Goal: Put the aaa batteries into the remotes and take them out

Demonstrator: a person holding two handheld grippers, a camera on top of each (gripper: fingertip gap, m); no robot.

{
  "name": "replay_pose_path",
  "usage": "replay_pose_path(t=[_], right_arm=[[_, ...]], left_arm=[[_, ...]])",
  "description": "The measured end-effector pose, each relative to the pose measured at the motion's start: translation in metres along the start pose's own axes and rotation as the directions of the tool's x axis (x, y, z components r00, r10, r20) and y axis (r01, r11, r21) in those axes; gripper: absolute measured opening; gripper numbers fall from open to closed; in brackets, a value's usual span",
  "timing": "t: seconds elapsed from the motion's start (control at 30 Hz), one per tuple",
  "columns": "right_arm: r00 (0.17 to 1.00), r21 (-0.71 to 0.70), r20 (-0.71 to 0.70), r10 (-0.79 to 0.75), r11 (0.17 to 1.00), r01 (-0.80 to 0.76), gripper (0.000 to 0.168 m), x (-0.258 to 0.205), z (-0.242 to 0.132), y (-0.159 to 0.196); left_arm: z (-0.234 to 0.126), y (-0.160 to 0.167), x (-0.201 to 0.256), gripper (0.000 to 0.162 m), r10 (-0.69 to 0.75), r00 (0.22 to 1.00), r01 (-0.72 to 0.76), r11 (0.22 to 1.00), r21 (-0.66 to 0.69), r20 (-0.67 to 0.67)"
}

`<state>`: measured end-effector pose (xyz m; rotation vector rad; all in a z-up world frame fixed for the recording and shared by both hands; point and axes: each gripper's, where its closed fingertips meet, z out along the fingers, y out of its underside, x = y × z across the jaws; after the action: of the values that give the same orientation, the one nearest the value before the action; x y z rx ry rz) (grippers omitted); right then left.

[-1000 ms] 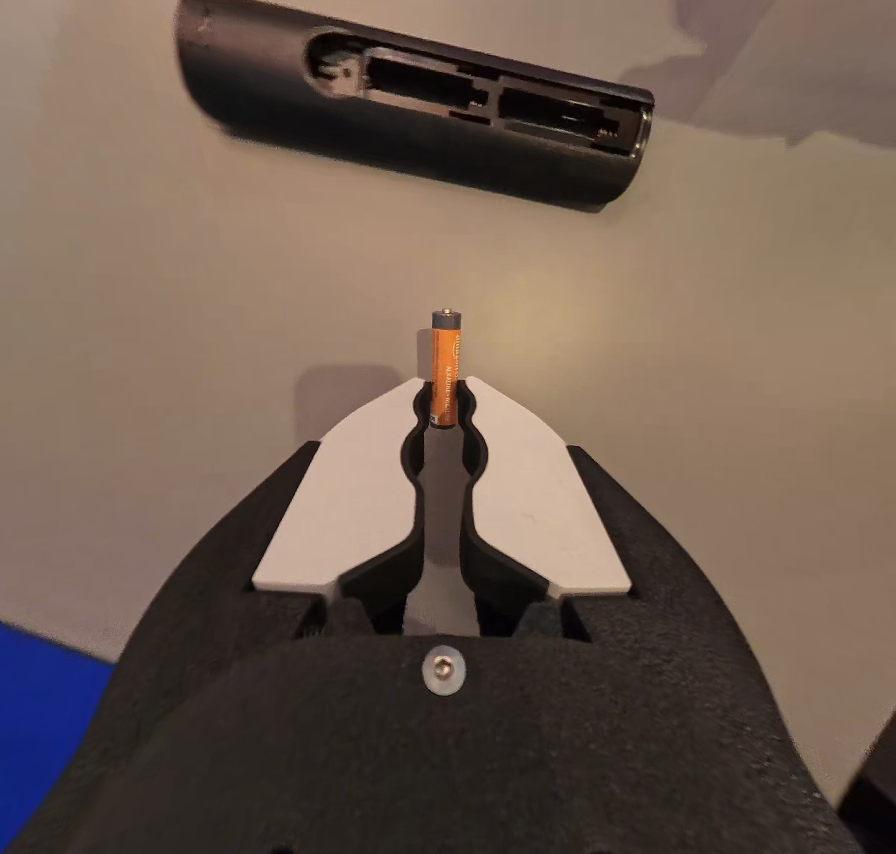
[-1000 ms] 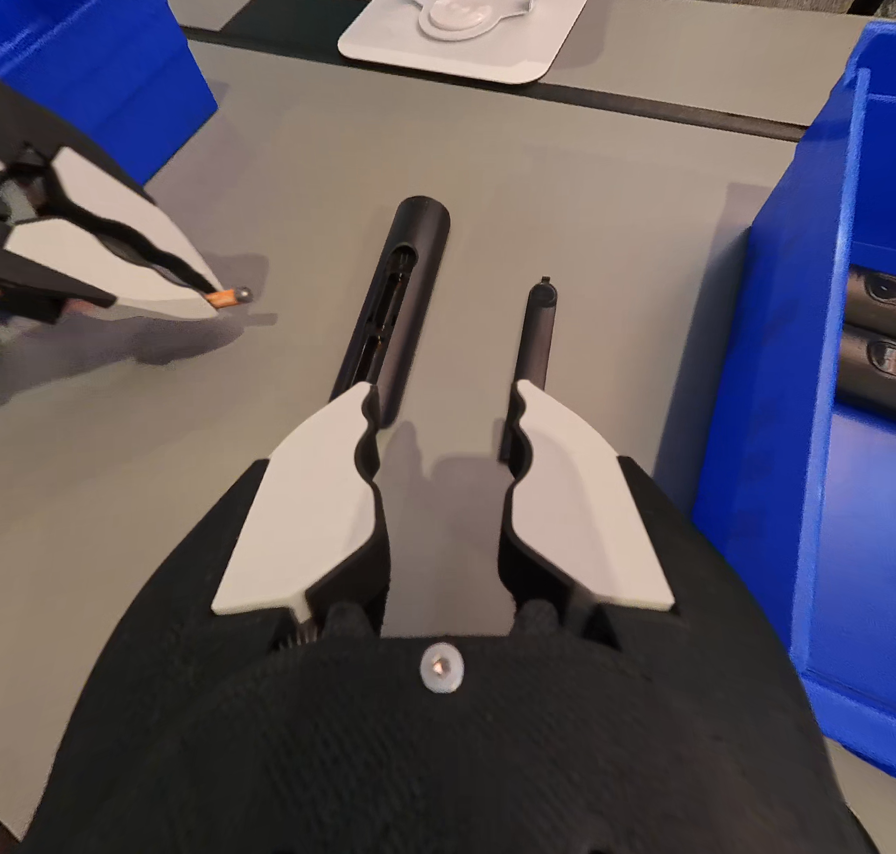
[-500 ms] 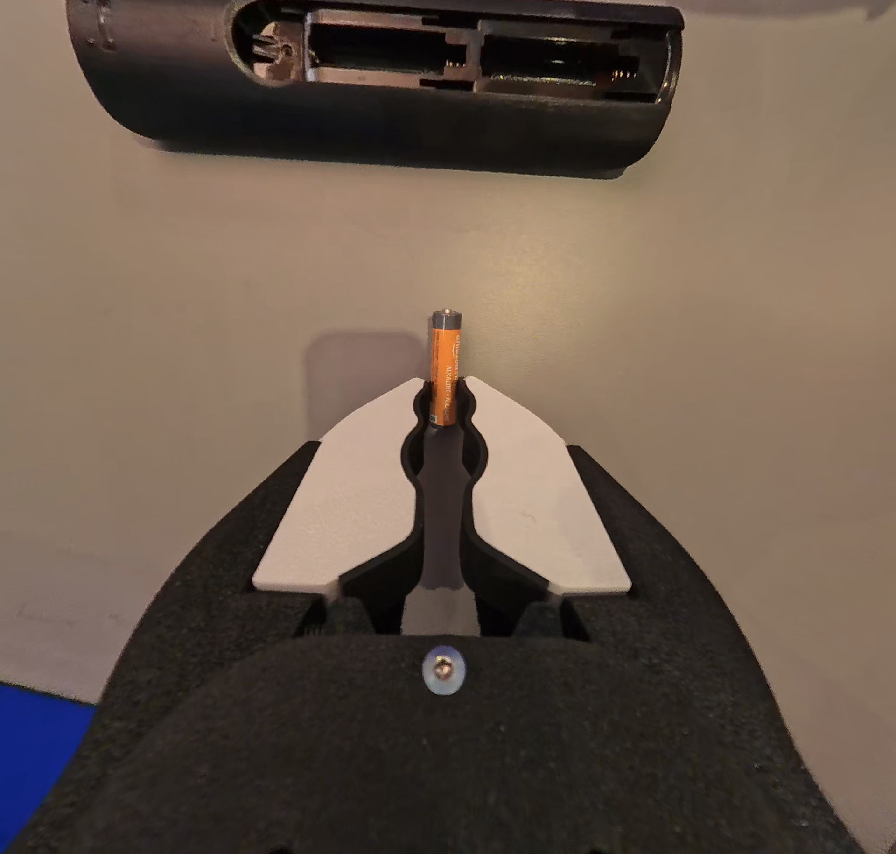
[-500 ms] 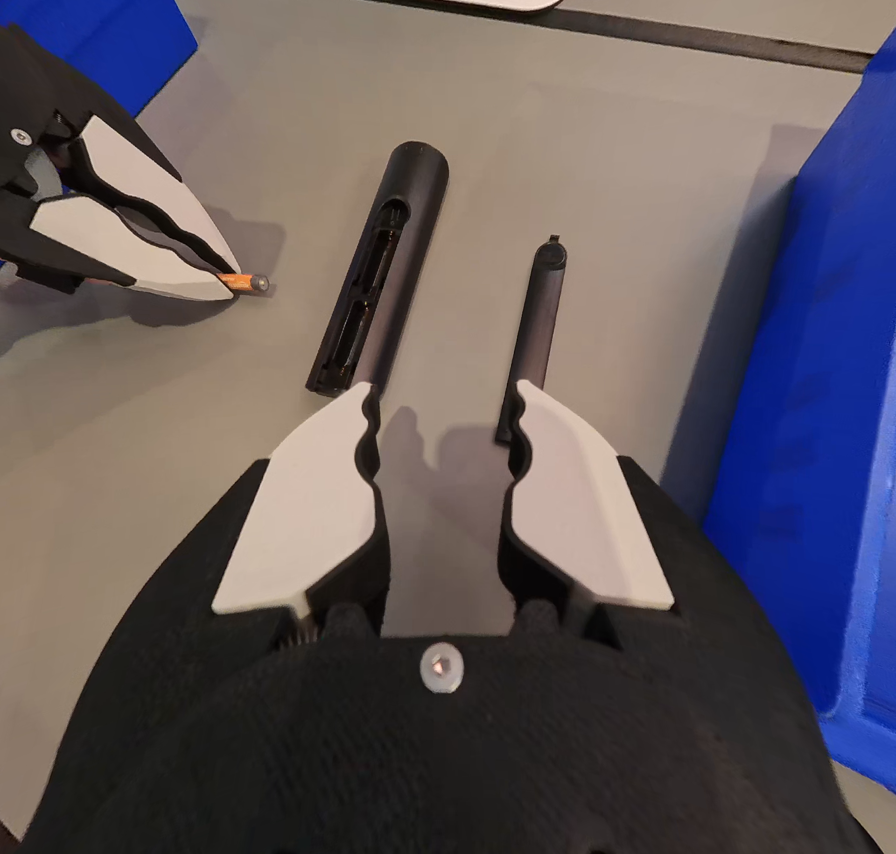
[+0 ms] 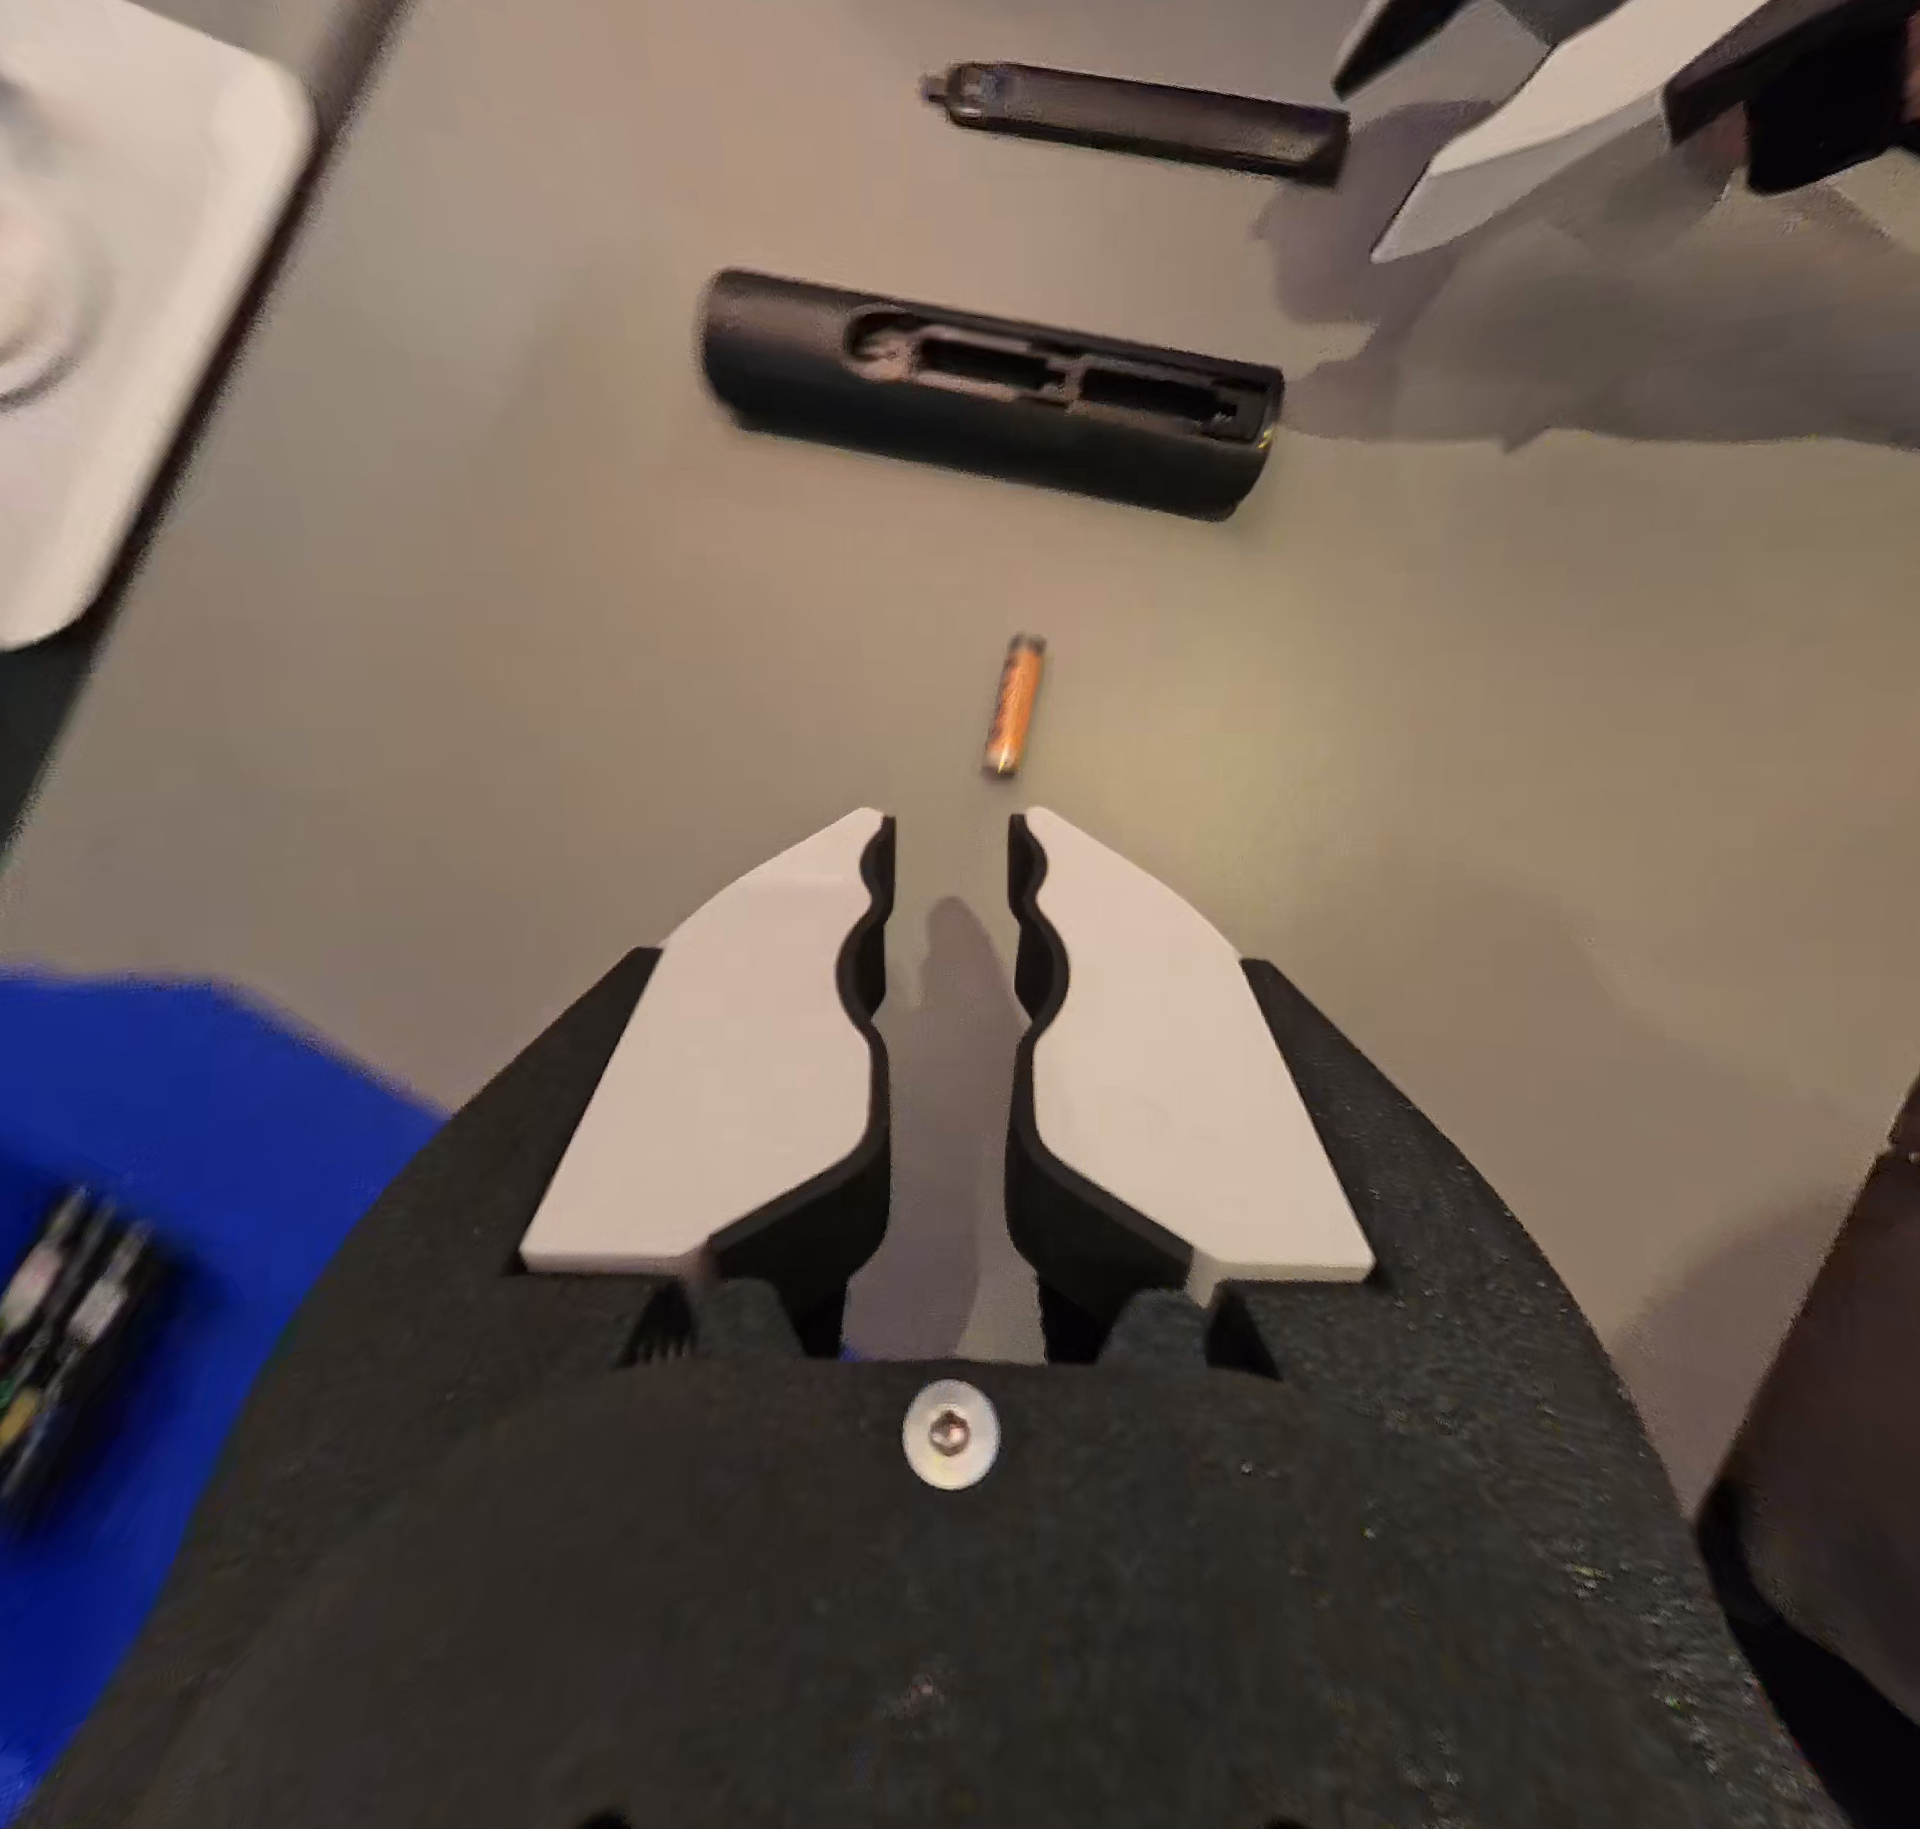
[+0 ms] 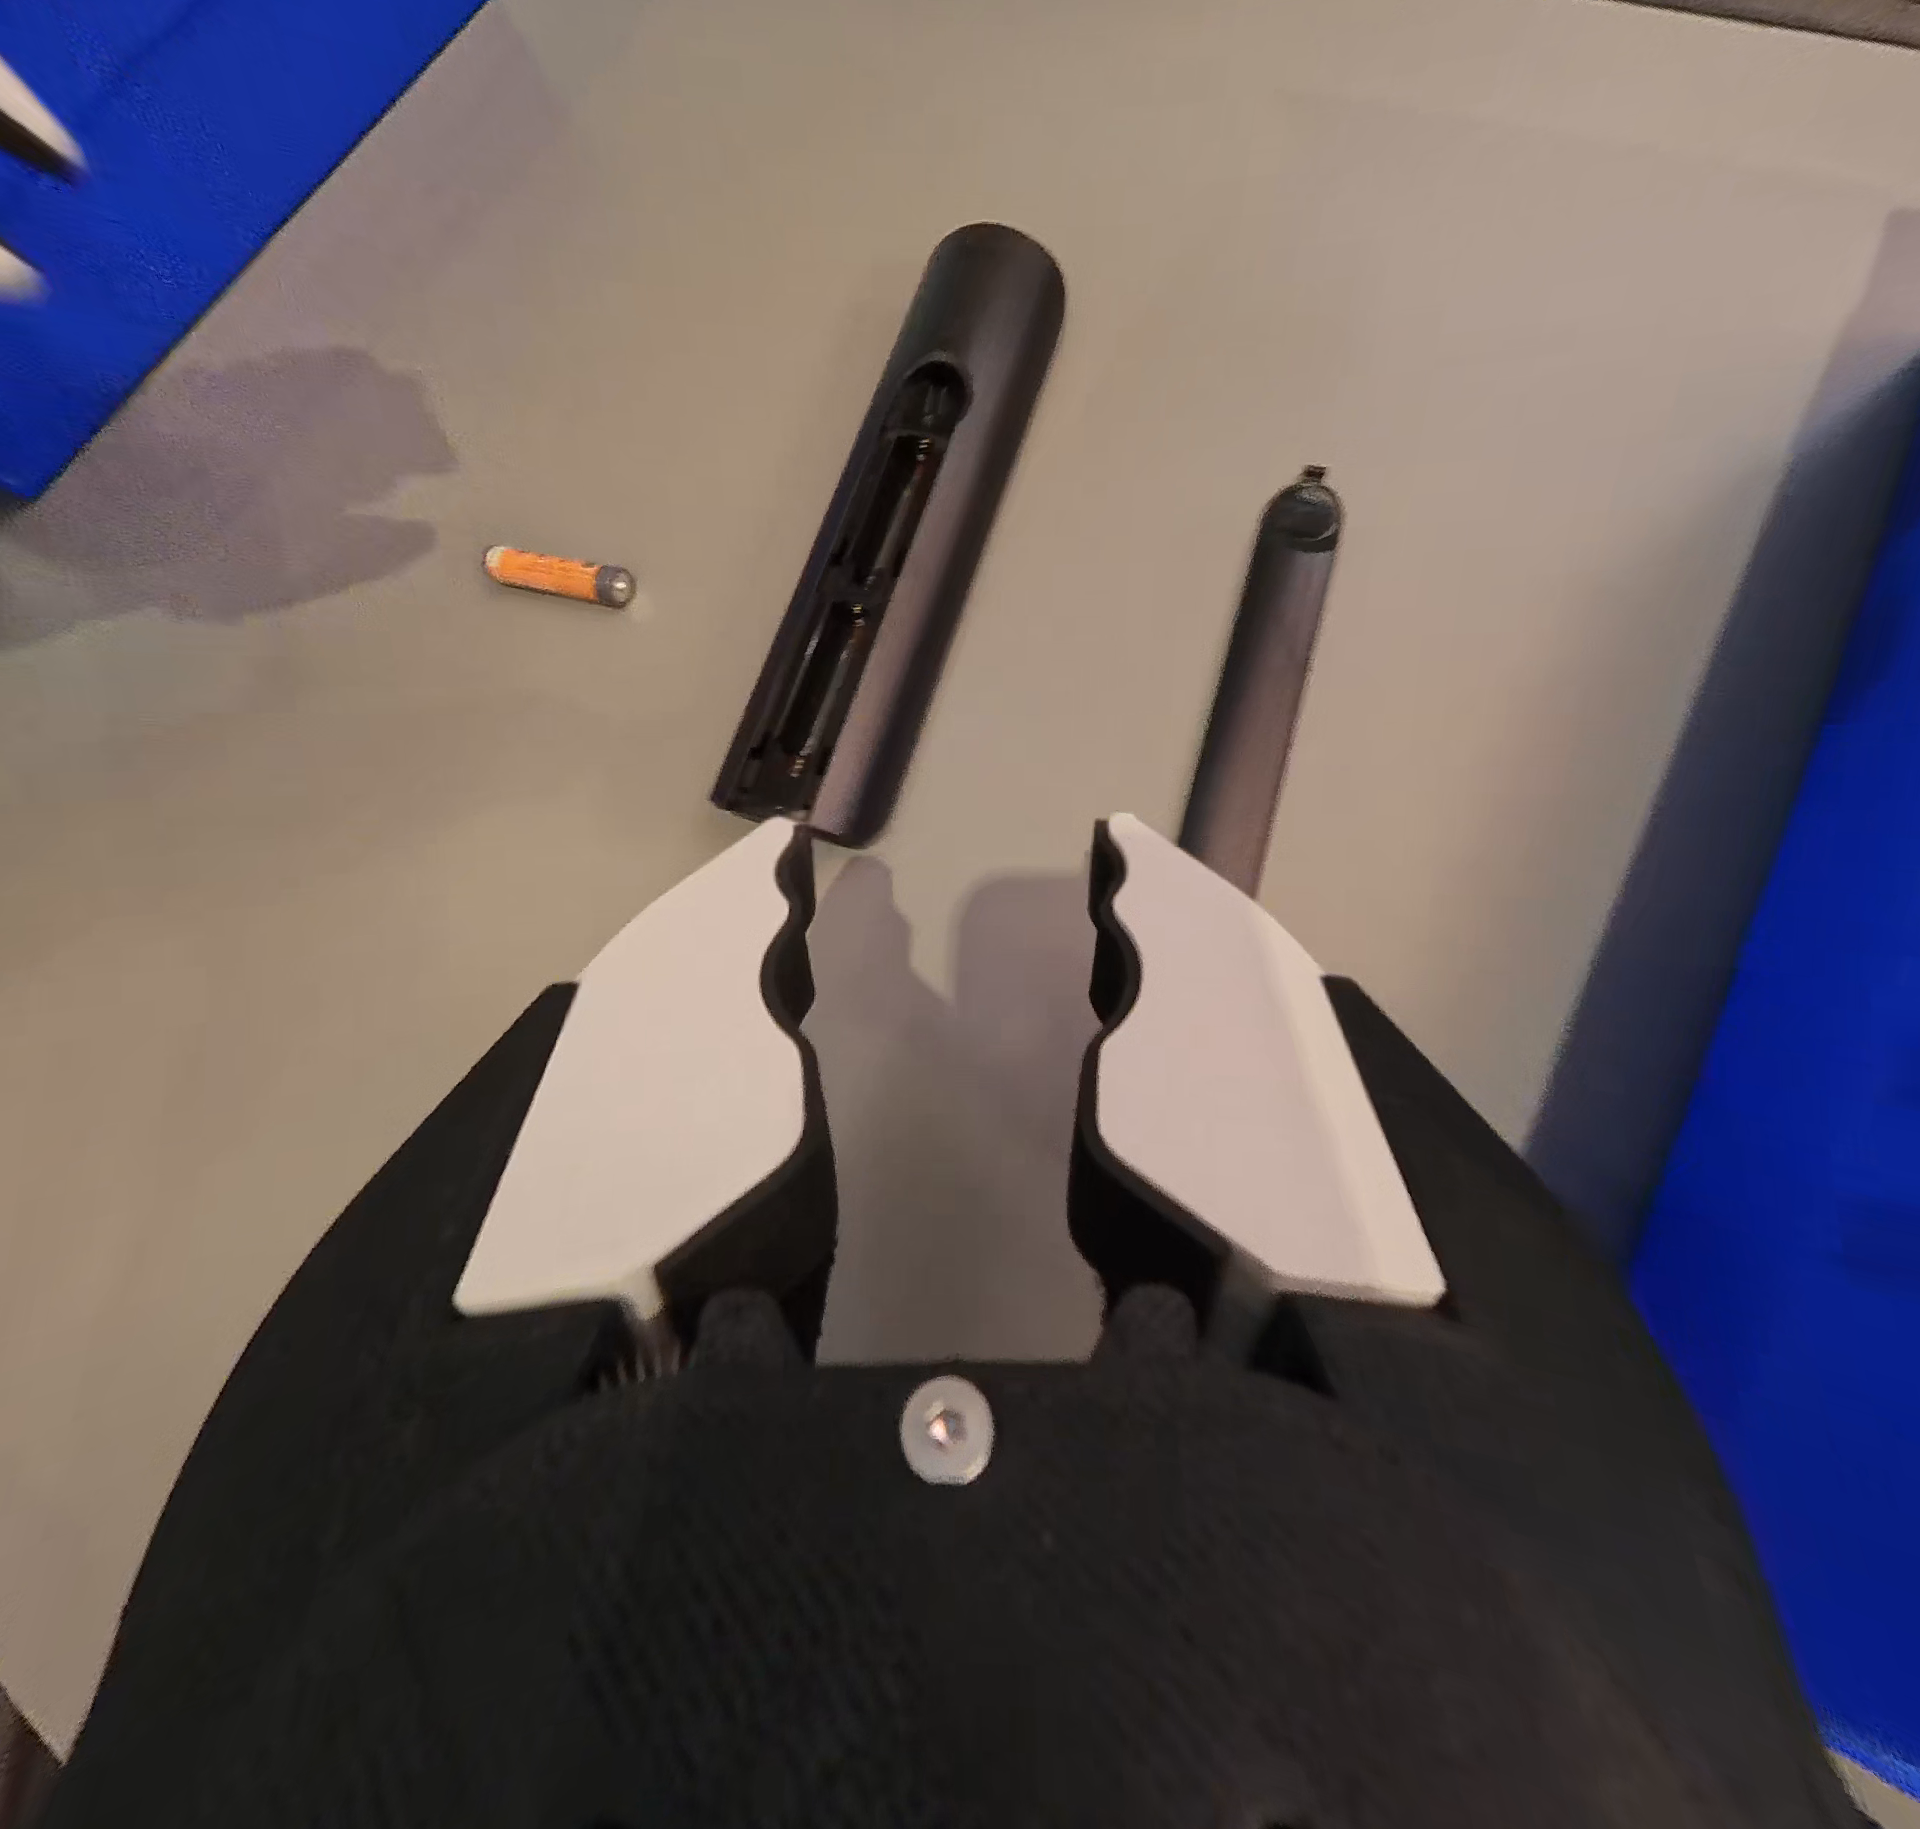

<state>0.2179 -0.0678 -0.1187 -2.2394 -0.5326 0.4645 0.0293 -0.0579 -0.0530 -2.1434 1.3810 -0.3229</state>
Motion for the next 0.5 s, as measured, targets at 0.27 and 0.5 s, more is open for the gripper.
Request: replay_pose_path(t=[0.27, 0.5], right_arm=[[0.97, 0.008, 0.191, -0.15, 0.988, 0.151, 0.051, -0.069, 0.025, 0.005], [0.932, -0.112, 0.228, -0.28, 0.944, 0.311, 0.051, -0.113, 0.064, 0.023]], left_arm=[[-0.099, 0.122, -0.052, 0.014, -0.359, 0.915, 0.345, 0.933, 0.106, 0.186], [-0.049, 0.171, -0.078, 0.016, -0.549, 0.832, 0.552, 0.833, -0.023, 0.083]])
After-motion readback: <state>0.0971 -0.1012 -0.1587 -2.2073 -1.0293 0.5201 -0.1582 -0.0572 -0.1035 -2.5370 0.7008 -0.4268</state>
